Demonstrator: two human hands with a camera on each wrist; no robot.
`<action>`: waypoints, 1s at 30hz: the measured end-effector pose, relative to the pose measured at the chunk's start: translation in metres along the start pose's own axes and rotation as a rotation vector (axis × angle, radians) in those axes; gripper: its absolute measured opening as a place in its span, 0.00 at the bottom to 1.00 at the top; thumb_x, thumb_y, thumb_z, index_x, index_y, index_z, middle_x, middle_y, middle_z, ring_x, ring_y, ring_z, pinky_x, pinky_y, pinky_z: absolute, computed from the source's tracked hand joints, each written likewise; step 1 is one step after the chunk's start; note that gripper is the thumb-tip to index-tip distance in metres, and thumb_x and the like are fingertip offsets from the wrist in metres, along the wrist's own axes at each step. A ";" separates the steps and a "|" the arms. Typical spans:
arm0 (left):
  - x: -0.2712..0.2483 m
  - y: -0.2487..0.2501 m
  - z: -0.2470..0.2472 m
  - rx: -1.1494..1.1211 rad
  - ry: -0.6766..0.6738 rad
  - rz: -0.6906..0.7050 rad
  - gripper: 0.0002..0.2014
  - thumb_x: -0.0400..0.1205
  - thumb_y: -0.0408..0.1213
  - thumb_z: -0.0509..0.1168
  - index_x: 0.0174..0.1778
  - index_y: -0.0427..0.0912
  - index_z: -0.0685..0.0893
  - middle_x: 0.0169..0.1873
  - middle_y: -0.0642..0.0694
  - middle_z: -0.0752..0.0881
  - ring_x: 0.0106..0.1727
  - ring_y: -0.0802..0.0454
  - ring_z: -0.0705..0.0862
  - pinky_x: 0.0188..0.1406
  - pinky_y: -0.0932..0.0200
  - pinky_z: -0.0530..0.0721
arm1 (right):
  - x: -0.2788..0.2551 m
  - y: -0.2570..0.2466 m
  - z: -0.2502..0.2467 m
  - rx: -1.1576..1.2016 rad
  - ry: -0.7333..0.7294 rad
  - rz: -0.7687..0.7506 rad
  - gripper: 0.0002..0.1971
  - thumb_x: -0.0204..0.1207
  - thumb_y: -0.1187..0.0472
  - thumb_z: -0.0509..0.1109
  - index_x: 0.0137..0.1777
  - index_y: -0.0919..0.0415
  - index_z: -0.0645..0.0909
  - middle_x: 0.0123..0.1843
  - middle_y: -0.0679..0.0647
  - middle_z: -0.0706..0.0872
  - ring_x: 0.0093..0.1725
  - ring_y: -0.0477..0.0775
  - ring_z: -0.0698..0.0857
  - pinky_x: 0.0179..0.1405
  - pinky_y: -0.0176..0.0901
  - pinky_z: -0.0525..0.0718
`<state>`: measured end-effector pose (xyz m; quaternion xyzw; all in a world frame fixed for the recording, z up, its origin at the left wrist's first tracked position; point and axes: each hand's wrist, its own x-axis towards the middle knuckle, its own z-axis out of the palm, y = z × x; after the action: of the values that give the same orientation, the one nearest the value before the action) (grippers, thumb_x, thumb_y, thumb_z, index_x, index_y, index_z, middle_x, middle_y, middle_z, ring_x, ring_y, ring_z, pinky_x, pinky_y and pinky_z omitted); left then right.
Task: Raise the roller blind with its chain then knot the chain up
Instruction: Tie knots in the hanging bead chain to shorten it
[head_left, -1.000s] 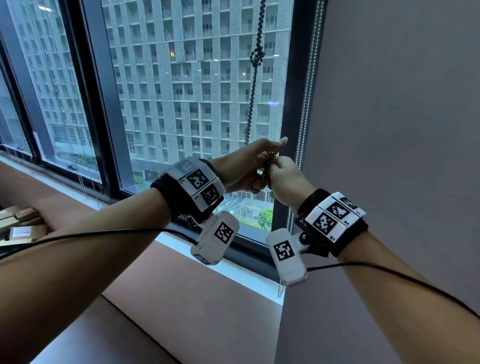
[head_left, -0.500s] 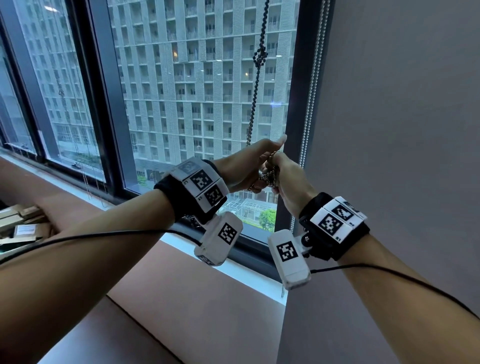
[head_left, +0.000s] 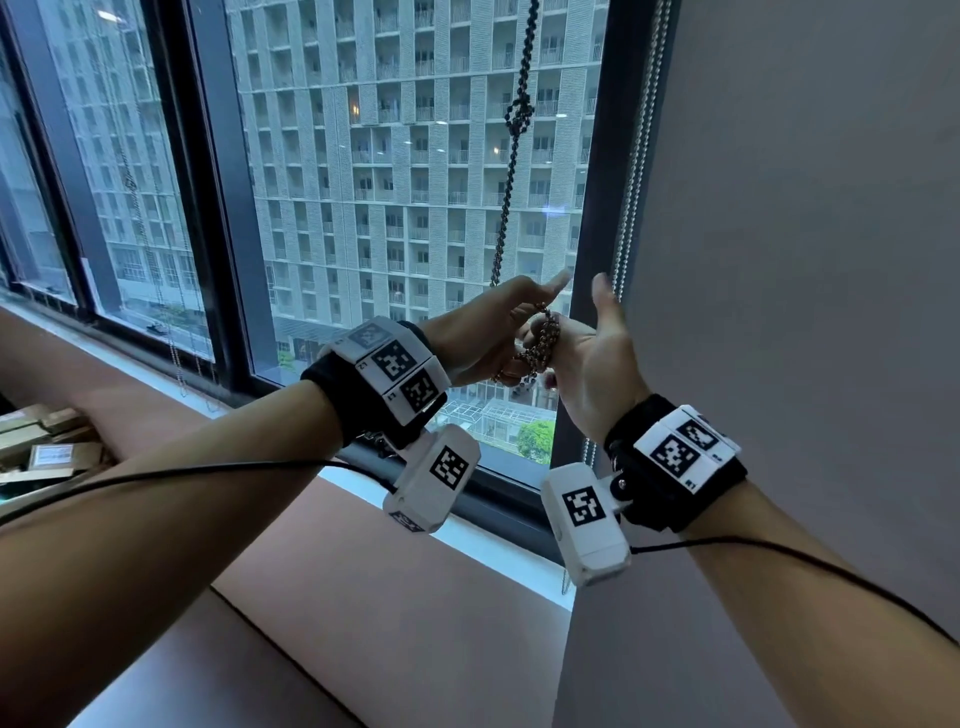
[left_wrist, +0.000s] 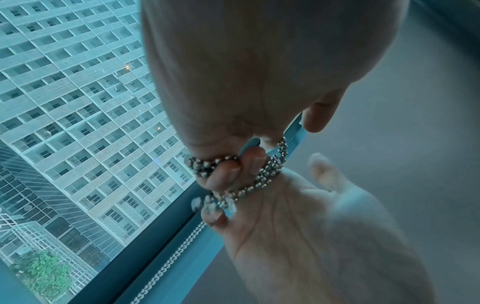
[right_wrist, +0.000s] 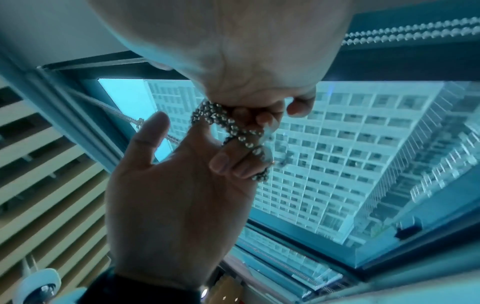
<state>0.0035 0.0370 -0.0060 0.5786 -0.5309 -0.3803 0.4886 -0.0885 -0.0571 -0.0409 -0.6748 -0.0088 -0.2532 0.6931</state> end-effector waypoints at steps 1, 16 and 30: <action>0.000 0.000 0.000 -0.002 0.008 0.002 0.24 0.79 0.55 0.52 0.70 0.51 0.67 0.40 0.39 0.66 0.31 0.49 0.63 0.29 0.57 0.62 | 0.002 0.002 0.001 0.003 0.029 -0.004 0.33 0.85 0.43 0.36 0.44 0.61 0.79 0.30 0.46 0.86 0.32 0.44 0.81 0.40 0.46 0.72; -0.007 0.000 -0.004 -0.078 0.033 0.005 0.26 0.80 0.53 0.49 0.77 0.67 0.61 0.48 0.38 0.70 0.27 0.54 0.68 0.28 0.61 0.66 | 0.021 -0.003 -0.021 0.532 0.255 0.067 0.19 0.86 0.53 0.54 0.32 0.55 0.72 0.31 0.48 0.86 0.34 0.49 0.85 0.35 0.43 0.74; -0.006 -0.003 -0.006 -0.015 0.040 0.022 0.27 0.83 0.51 0.45 0.81 0.67 0.53 0.52 0.38 0.69 0.30 0.53 0.65 0.31 0.58 0.64 | 0.019 0.001 -0.017 0.642 0.380 0.119 0.08 0.80 0.68 0.61 0.44 0.70 0.80 0.35 0.57 0.87 0.26 0.47 0.82 0.22 0.32 0.83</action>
<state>0.0096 0.0435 -0.0082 0.5765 -0.5244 -0.3673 0.5076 -0.0774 -0.0798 -0.0368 -0.3634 0.0802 -0.3172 0.8723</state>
